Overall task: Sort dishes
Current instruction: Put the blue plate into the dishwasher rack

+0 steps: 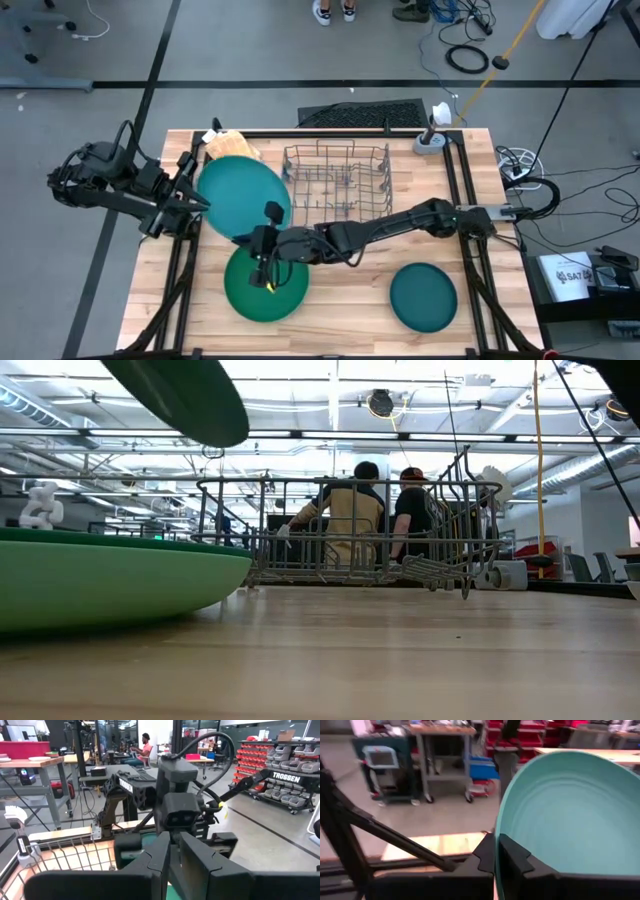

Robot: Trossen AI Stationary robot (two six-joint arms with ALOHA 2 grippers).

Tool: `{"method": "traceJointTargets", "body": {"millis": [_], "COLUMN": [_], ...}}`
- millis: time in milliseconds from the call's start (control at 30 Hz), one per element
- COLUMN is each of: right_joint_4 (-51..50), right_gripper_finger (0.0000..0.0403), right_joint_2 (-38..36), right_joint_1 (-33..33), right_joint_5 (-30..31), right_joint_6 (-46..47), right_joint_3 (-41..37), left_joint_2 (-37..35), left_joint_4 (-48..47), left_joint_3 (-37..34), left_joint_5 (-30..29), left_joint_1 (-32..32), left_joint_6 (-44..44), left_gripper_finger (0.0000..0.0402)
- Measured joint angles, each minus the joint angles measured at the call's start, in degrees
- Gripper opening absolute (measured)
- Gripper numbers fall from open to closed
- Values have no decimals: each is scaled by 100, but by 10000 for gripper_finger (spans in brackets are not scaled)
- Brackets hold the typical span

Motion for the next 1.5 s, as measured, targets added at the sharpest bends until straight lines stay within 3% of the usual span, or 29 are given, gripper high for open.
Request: {"method": "traceJointTargets", "body": {"millis": [167,567,833,1133,1367,1500], "right_joint_4": [1082,1064,-660,-2638,-3715,-3609], "right_gripper_finger": [0,0,0,0,0,0], "right_joint_2": [243,327,-211,-1297,-2230,-2862], "right_joint_1": [-140,-275,-210,-26,56,29], "right_joint_5": [-775,-687,-345,612,1410,1491], "right_joint_6": [35,-100,-604,-923,-1016,-1019], "right_joint_3": [6,-138,-143,-142,-140,-591], "left_joint_2": [0,0,0,0,0,0], "left_joint_4": [40,36,32,77,89,90], "left_joint_3": [0,0,0,0,0,0], "left_joint_5": [2,11,18,33,33,-13], "left_joint_1": [1,-1,2,2,0,2], "left_joint_6": [0,-4,9,46,153,174], "left_gripper_finger": [52,52,52,52,52,52]}}
